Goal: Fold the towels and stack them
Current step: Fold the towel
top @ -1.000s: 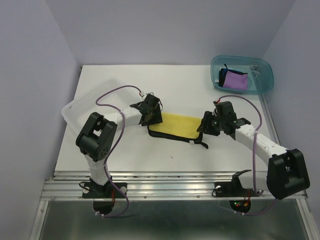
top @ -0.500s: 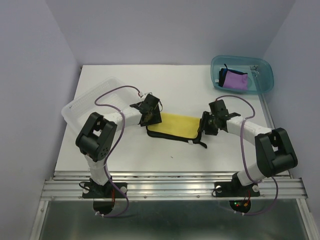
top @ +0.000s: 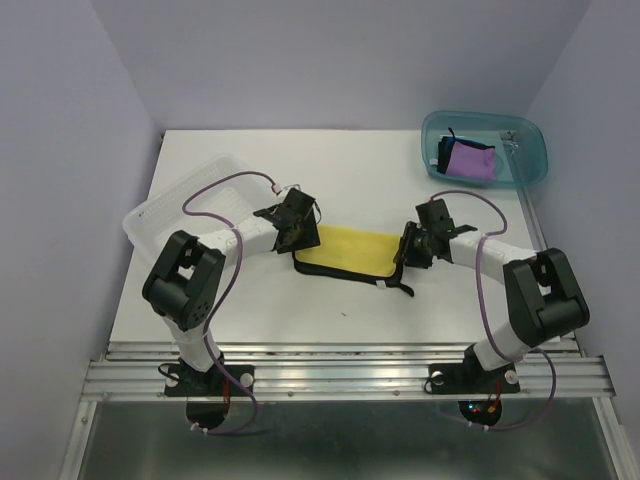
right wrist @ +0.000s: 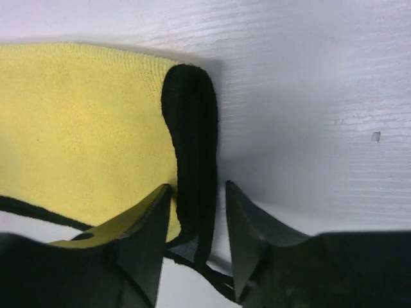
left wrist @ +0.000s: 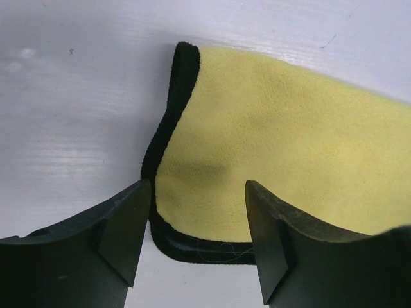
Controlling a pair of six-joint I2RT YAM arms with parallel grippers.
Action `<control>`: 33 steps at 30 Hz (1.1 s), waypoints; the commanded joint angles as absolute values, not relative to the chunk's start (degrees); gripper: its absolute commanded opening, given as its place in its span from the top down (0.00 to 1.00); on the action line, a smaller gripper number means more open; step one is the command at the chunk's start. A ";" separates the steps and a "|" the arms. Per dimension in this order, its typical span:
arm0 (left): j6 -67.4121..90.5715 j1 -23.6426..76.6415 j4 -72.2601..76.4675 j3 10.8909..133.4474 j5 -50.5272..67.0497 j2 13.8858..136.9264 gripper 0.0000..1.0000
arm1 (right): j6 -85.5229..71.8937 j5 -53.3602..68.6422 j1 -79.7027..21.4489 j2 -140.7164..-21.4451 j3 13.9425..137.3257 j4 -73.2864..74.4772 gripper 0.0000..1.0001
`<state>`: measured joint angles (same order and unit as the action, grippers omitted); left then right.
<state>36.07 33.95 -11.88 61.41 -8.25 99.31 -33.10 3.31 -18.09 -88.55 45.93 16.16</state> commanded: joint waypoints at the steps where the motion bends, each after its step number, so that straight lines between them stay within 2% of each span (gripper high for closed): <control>1: 36.12 33.66 -11.69 60.73 -9.41 96.06 0.28 | -34.45 1.06 -18.19 -90.96 46.05 15.81 0.59; 5: 35.95 33.66 -11.78 60.91 -9.49 96.33 0.28 | -34.02 0.26 -18.19 -91.40 45.79 17.57 0.64; 6: 35.95 33.66 -11.78 61.08 -9.49 96.42 0.20 | -33.93 0.35 -18.19 -91.58 45.70 17.84 0.69; 7: 35.95 33.66 -11.78 61.17 -9.49 96.42 0.17 | -33.84 0.35 -18.11 -92.10 45.70 18.10 0.72; 8: 35.95 33.66 -11.78 61.26 -9.49 96.42 0.17 | -33.75 0.35 -18.19 -92.37 45.70 18.19 0.78; 11: 35.77 33.66 -11.69 61.08 -9.84 96.24 0.17 | -33.22 -4.29 -18.19 -93.34 46.40 20.47 0.87; 12: 35.77 33.66 -11.60 60.91 -9.93 96.15 0.17 | -33.14 -5.79 -18.11 -93.60 46.93 21.35 0.94; 15: 35.77 33.49 -11.60 60.73 -9.76 96.42 0.17 | -31.56 -8.00 -18.02 -92.47 47.20 22.85 0.99; 18: 35.60 33.40 -11.16 60.91 -9.06 96.77 0.19 | -29.45 -8.52 -17.75 -91.23 48.07 24.34 0.99; 27: 34.28 33.40 -7.03 59.59 -3.61 98.00 0.41 | -26.02 -8.97 -17.31 -90.26 51.76 26.81 0.99; 30: 33.93 33.40 -6.24 59.41 -3.34 98.96 0.43 | -25.23 -8.70 -17.31 -90.00 52.56 27.16 0.99; 33: 33.58 33.40 -5.98 59.94 -2.99 99.93 0.51 | -24.79 -8.97 -17.40 -89.30 53.17 27.51 0.99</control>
<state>34.94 33.61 -7.97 60.18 -4.12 99.29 -26.81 -7.09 -17.65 -90.37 50.04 24.95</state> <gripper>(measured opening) 0.524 0.033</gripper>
